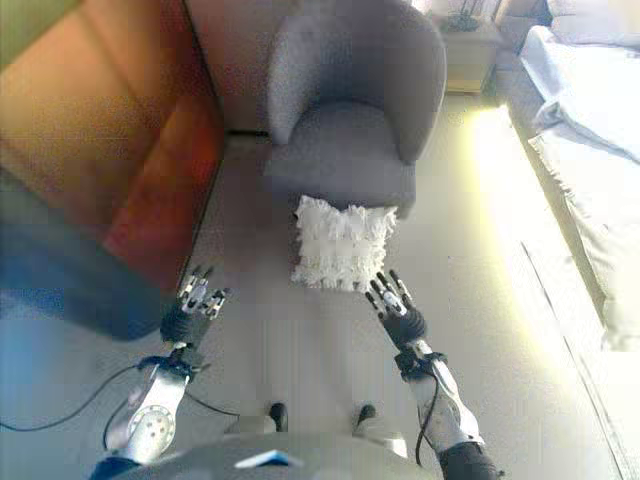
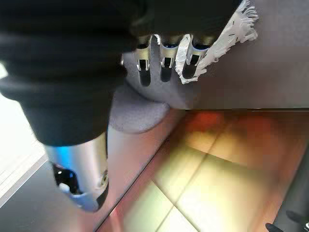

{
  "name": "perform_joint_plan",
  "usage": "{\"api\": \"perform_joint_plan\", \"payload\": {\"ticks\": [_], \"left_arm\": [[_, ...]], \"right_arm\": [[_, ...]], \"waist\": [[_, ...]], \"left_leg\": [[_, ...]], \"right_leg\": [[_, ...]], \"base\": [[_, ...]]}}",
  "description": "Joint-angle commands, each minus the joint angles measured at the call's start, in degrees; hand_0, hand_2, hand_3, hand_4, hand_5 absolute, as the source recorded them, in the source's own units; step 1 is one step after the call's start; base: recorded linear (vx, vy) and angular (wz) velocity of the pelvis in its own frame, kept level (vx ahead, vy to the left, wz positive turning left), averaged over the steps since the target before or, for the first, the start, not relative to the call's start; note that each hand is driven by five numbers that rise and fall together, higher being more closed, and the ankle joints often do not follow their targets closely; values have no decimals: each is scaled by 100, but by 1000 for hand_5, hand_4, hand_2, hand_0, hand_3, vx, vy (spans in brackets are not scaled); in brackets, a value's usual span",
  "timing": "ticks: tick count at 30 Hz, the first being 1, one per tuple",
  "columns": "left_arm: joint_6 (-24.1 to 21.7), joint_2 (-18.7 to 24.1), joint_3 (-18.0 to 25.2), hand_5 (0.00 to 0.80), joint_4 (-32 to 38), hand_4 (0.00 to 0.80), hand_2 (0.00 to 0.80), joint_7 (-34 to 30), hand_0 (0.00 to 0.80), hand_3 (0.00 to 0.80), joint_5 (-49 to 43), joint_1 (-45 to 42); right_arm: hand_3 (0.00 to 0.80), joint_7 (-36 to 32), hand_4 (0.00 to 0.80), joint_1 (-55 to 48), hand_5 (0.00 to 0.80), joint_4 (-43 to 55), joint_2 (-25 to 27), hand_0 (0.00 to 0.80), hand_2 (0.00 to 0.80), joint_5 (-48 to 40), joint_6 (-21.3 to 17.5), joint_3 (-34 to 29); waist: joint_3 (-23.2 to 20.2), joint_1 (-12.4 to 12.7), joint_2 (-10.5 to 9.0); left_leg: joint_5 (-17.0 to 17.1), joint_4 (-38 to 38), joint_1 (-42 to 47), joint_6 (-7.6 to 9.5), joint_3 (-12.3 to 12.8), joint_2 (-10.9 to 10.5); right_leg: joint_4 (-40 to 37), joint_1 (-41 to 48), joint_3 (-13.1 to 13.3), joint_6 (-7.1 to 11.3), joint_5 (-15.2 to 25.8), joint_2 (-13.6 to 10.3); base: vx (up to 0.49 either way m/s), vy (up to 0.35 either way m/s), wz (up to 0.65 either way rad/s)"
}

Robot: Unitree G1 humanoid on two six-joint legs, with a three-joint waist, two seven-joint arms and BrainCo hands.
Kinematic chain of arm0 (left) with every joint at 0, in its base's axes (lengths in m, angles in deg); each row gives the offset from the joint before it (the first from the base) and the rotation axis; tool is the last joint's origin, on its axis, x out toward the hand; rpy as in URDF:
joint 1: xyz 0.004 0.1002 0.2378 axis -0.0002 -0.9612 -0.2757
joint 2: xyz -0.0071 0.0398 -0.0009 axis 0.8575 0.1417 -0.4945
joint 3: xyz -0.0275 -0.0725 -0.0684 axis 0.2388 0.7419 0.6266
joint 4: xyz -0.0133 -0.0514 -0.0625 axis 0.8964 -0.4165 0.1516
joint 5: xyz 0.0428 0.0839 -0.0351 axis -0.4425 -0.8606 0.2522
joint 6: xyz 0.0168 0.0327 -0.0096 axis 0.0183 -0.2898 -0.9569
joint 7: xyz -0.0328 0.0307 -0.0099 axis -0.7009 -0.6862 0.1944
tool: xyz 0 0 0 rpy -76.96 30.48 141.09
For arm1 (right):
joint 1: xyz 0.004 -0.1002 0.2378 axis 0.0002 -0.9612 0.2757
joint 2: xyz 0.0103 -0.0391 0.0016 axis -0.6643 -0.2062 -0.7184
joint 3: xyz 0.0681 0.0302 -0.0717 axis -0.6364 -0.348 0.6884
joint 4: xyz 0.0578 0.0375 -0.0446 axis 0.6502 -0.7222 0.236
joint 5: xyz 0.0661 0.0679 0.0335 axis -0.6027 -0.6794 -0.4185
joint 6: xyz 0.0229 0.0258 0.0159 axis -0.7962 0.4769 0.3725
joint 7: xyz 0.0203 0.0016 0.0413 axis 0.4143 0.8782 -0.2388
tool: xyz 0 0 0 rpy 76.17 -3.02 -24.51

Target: Pick up the cushion and take it to the sofa

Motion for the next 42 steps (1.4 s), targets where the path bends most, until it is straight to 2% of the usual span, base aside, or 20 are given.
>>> {"api": "perform_joint_plan", "payload": {"ticks": [1, 9, 15, 18, 23, 25, 30, 32, 34, 36, 39, 42], "left_arm": [[-223, 184, 191, 0, 261, 0, 0, -44, 0, 0, -51, 217], [-211, 197, 148, 0, 250, 0, 0, -35, 0, 0, -175, 268], [-354, 183, 214, 0, 241, 0, 0, 76, 0, 0, -128, 234], [-325, 195, 280, 0, 205, 0, 0, 79, 0, 0, -160, 259], [-291, 297, 273, 0, 68, 0, 0, 13, 0, 0, -750, 232], [-150, 323, 266, 0, -51, 0, 0, 18, 0, 0, -617, 299], [-149, 339, 404, 0, -62, 0, 0, -267, 0, 0, -194, 338], [-139, 339, 442, 0, -44, 0, 0, -268, 0, 0, -159, 307], [-178, 351, 463, 0, 7, 0, 0, -353, 0, 0, -152, 238], [-193, 372, 498, 0, 77, 0, 0, -459, 0, 0, -168, 158], [-185, 423, 431, 0, 214, 0, 0, -371, 0, 0, -186, 109], [-287, 452, 221, 0, 281, 0, 0, -217, 0, 0, -88, 112]], "right_arm": [[0, -34, 0, 186, 0, 303, -40, 0, 0, -5, -279, 63], [0, -35, 0, 203, 0, 203, -55, 0, 0, -16, -300, 75], [0, -153, 0, 234, 0, 183, -50, 0, 0, -29, -213, 93], [0, -121, 0, 295, 0, 150, -61, 0, 0, -90, -223, 90], [0, 3, 0, 290, 0, 87, -137, 0, 0, -8, -226, 61], [0, 171, 0, 286, 0, 73, -206, 0, 0, 108, -209, 86], [0, -74, 0, 270, 0, -99, -314, 0, 0, 112, -353, -8], [0, 14, 0, 207, 0, -13, -382, 0, 0, 158, -385, -17], [0, 40, 0, -9, 0, 270, -371, 0, 0, 218, -379, 21], [0, -38, 0, -223, 0, 369, -318, 0, 0, 265, -373, 4], [0, -6, 0, -324, 0, 363, -265, 0, 0, 276, -341, 3], [0, -4, 0, -319, 0, 345, -123, 0, 0, 172, -299, -5]], "waist": [[-13, -94, -49], [-7, -102, -36], [39, -106, -29], [61, -86, -30], [70, -104, -15], [84, -130, -19], [179, -97, 33], [224, -119, 100], [322, -195, 230], [448, -267, 281], [523, -392, 216], [559, -639, 6]], "left_leg": [[-368, 119, 112, 156, 202, -149], [-344, 80, 100, 137, 189, -140], [-417, 211, 51, 196, 225, -213], [-461, 258, 35, 237, 223, -256], [-583, 497, -7, 336, 276, -317], [-650, 665, -69, 397, 283, -368], [-772, 942, -291, 594, 206, -504], [-821, 1043, -358, 720, 86, -594], [-912, 1126, -346, 839, 24, -635], [-1009, 1152, -216, 837, 4, -682], [-1139, 1177, -17, 753, -80, -735], [-1461, 1221, 242, 687, -314, -927]], "right_leg": [[191, 56, -56, 273, -170, -23], [145, 45, -74, 255, -149, 10], [175, -14, 7, 269, -127, -26], [224, -33, 25, 304, -134, -93], [538, -113, 105, 392, -195, -263], [794, -226, 173, 430, -144, -394], [1772, -547, 322, 355, 155, -795], [2622, -855, 501, 281, 447, -935], [3845, -1402, 657, 247, 839, -1027], [4370, -1872, 713, 302, 1032, -1096], [3801, -2136, 630, 364, 1049, -900], [1950, -2317, 544, 476, 962, -456]], "base": [[0, 0, 0], [-4, 0, 0], [-1, 52, -1], [35, 82, -5], [60, 90, -2], [60, 113, -1], [39, 123, 1], [50, 173, 0], [39, 208, -2], [142, 135, 8], [259, -38, 6], [392, -165, 10]]}}
